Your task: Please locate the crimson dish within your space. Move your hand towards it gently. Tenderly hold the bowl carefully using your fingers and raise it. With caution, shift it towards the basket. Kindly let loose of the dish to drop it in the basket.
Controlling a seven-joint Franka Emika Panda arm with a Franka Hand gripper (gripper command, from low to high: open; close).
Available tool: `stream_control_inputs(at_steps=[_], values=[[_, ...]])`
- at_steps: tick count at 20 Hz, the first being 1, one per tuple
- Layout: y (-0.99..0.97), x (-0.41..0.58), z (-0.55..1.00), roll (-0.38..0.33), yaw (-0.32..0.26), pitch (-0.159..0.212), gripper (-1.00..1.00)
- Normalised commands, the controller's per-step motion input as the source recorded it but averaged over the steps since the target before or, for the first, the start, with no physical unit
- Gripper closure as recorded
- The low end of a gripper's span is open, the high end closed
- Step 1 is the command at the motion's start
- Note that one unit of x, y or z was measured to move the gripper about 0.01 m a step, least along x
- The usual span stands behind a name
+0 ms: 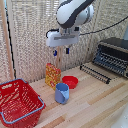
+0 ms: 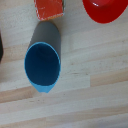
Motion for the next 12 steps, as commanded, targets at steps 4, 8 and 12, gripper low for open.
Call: stream_control_inputs(at_steps=[4,8,12], values=[[-0.68,0.109,0.0,0.102,0.025,-0.045,-1.0],[-0.74,0.094,0.0,0.111,0.055,-0.036,-1.0],[-0.73,0.066,0.0,0.113,0.054,-0.025,-1.0]])
